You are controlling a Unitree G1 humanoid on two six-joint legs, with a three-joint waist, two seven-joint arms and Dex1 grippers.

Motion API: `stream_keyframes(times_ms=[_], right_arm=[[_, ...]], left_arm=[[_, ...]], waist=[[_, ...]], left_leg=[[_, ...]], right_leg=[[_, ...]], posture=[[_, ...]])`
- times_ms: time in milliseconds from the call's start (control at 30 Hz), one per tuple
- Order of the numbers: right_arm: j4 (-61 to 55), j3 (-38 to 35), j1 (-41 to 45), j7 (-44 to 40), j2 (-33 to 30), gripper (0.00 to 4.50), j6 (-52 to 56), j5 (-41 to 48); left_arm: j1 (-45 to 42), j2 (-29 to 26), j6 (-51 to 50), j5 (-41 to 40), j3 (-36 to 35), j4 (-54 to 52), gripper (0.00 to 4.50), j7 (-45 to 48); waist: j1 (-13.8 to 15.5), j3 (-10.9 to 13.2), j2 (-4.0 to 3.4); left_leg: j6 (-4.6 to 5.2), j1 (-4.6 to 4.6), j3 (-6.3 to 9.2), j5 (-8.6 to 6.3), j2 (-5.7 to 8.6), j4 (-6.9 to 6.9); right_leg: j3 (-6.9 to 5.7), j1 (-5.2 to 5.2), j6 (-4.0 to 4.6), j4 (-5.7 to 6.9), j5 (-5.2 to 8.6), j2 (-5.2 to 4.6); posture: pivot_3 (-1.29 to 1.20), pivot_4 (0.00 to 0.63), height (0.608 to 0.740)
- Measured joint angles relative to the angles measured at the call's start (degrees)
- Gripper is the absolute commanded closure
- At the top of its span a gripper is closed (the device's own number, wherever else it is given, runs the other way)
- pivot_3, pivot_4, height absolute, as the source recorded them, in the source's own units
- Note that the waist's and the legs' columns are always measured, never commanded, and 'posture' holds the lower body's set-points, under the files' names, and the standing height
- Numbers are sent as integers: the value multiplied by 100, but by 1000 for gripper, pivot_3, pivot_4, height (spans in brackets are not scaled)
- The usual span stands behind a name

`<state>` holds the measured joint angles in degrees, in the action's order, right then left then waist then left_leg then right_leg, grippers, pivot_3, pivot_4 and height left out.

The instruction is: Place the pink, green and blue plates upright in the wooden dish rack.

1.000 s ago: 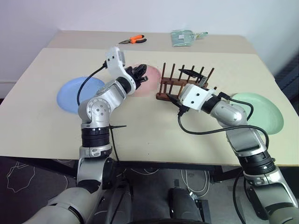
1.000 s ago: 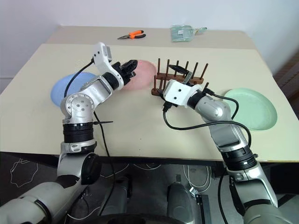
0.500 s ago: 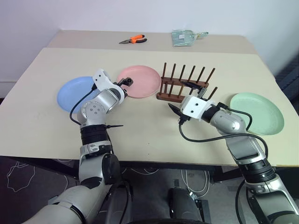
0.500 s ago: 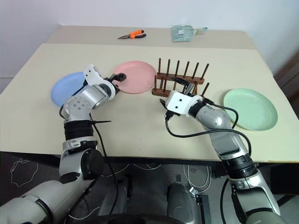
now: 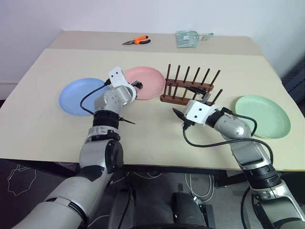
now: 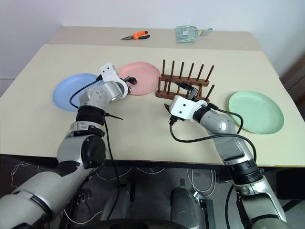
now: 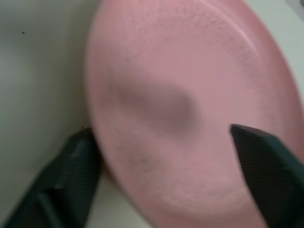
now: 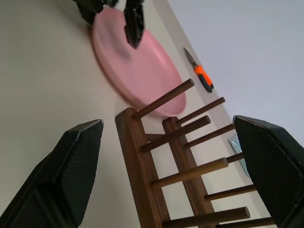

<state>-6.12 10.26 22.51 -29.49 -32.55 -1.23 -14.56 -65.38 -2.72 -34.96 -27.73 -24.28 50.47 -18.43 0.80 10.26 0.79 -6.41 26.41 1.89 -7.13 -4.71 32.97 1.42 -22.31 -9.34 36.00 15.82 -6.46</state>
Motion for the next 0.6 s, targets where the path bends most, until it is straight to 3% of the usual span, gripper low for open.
stream_keyframes(times_ms=[167, 400, 600], right_arm=[[-1, -17, -180, 6, -18, 0, -1, -38], [-23, -56, -187, 47, -20, 0, -3, -75], [-34, -56, -6, -48, -47, 0, -32, -80]], left_arm=[[-127, -105, 496, 72, -199, 585, 4415, -64], [-198, -120, 919, 208, -160, 652, 4469, 166], [190, -214, 1638, 522, 328, -1171, 4469, 760]], waist=[[-1, 0, 0], [-4, 1, 1], [-16, 4, 1]], left_leg=[[0, 0, 0, 0, 0, 1], [-1, 2, -1, 0, 0, -1], [-5, 3, -2, 3, -1, -7]], right_leg=[[0, 0, 0, 1, 0, 0], [0, -1, -1, 0, 0, 0], [0, -7, -1, 2, -1, 0]], posture=[[0, 150, 740], [0, 150, 740], [0, 150, 740]])
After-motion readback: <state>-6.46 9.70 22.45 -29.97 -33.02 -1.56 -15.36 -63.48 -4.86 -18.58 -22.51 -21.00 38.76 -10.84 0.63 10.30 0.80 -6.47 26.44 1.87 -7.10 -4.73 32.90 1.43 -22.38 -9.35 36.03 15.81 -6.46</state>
